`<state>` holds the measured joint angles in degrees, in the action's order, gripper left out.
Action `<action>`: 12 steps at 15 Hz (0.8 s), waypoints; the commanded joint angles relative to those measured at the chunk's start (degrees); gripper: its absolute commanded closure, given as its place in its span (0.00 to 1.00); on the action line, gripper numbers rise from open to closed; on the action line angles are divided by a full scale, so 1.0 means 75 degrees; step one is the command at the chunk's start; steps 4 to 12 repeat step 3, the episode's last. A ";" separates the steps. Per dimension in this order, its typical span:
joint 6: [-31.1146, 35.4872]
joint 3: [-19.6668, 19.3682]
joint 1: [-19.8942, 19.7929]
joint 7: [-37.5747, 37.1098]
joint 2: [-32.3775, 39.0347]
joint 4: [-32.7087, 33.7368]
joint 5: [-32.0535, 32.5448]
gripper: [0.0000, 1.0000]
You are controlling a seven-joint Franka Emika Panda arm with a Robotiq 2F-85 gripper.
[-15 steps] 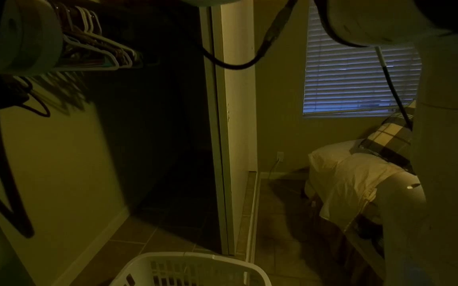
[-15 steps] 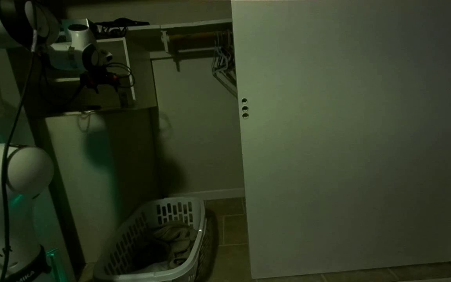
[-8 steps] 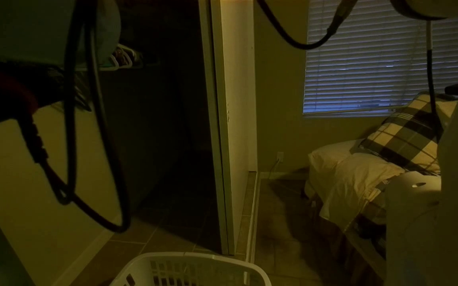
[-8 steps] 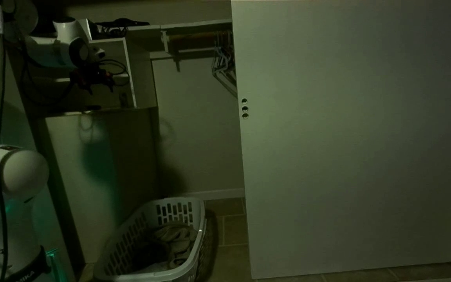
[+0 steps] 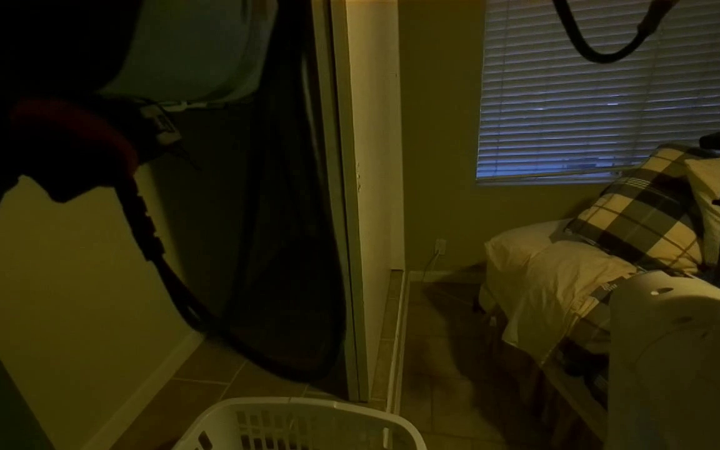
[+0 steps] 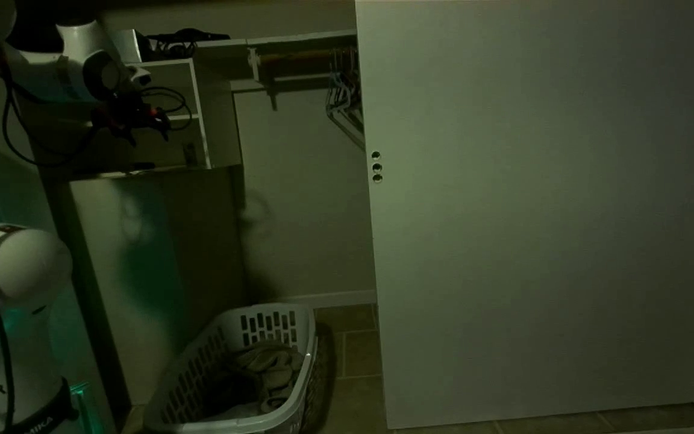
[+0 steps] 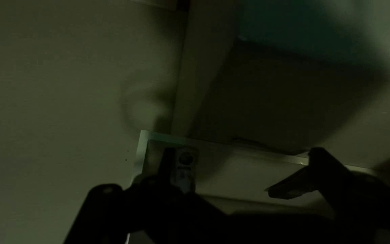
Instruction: Move the cup backward
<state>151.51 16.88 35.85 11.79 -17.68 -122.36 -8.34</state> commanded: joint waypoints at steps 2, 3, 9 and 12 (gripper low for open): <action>0.0012 0.0100 -0.0107 0.0022 -0.0107 -0.0087 -0.0073 0.00; 0.0017 0.0100 -0.0107 0.0021 -0.0109 -0.0091 -0.0076 0.00; 0.0017 0.0100 -0.0107 0.0021 -0.0109 -0.0091 -0.0076 0.00; 0.0017 0.0100 -0.0107 0.0021 -0.0109 -0.0091 -0.0076 0.00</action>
